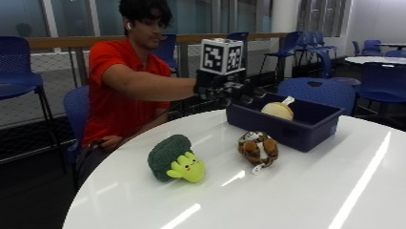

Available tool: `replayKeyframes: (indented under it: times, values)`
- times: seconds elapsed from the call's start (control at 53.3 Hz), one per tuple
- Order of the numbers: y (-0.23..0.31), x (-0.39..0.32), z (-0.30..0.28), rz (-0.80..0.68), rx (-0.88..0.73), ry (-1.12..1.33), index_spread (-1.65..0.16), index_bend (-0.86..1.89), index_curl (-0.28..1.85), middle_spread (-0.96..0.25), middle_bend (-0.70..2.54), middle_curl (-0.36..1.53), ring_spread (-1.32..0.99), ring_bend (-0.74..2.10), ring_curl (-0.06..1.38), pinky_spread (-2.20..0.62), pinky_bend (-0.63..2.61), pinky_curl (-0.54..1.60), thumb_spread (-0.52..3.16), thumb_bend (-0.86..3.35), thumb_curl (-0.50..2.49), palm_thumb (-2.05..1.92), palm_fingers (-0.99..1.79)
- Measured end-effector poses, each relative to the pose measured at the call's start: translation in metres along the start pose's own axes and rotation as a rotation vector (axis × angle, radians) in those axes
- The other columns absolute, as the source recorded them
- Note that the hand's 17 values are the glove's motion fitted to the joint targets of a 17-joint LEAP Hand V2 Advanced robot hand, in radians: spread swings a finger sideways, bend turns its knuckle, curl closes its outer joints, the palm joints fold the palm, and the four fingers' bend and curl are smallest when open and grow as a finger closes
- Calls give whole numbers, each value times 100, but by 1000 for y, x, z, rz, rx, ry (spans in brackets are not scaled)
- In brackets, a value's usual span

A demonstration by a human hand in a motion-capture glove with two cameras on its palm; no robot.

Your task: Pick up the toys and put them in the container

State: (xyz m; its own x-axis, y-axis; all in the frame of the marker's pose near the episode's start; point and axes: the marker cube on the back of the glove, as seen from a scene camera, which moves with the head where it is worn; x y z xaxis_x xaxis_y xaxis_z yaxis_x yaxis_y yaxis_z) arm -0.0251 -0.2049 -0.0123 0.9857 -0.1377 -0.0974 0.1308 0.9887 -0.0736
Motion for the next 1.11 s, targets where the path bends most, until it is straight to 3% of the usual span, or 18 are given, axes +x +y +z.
replayKeyframes:
  times: [0.338, 0.638, 0.807, 0.976, 1.107]
  values:
    - [61, 143, 75, 219, -77, -7, -32, 14, 24, -5, 12, 26, 0, 16, 25, 8, 79, 31, 97, -10, 25, -13, -22]
    - [72, 168, 140, 255, -295, 32, -32, 7, 17, -2, 10, 21, 3, 18, 23, 11, 128, 43, 99, -5, 23, -6, -24]
    - [76, 173, 143, 199, -301, 20, -33, 2, 12, 0, 9, 18, 4, 34, 28, 6, 138, 45, 107, -1, 26, 1, -24]
    - [76, 168, 141, 171, -176, 75, -41, 20, 14, -2, 9, 13, -16, 89, 42, -23, 134, 41, 129, 12, 33, 23, 25]
    - [74, 162, 143, 188, -11, 124, -42, 25, 19, -6, 18, 14, -33, 102, 47, -35, 133, 39, 131, 23, 42, 46, 54]
